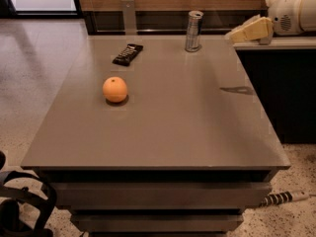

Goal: Move redbull can near orange

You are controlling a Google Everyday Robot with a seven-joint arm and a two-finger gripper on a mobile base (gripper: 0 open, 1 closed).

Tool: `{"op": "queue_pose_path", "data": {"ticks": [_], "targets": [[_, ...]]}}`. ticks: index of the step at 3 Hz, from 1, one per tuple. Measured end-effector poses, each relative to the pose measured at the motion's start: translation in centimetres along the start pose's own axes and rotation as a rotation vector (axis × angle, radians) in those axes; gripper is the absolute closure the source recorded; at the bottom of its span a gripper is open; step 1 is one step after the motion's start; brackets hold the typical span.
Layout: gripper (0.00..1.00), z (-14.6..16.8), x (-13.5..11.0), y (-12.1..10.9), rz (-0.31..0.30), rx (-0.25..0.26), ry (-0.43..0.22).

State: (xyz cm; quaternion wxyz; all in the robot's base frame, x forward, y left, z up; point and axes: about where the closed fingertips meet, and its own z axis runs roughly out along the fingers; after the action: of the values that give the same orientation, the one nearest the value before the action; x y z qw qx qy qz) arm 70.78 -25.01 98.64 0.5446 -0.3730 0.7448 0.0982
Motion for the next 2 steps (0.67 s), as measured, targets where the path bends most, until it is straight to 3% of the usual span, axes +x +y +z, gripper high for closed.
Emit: {"op": "queue_pose_path", "data": {"ticks": [2], "targets": [[0.0,5.8,0.3,-2.5,0.048,0.006,-0.046]]}}
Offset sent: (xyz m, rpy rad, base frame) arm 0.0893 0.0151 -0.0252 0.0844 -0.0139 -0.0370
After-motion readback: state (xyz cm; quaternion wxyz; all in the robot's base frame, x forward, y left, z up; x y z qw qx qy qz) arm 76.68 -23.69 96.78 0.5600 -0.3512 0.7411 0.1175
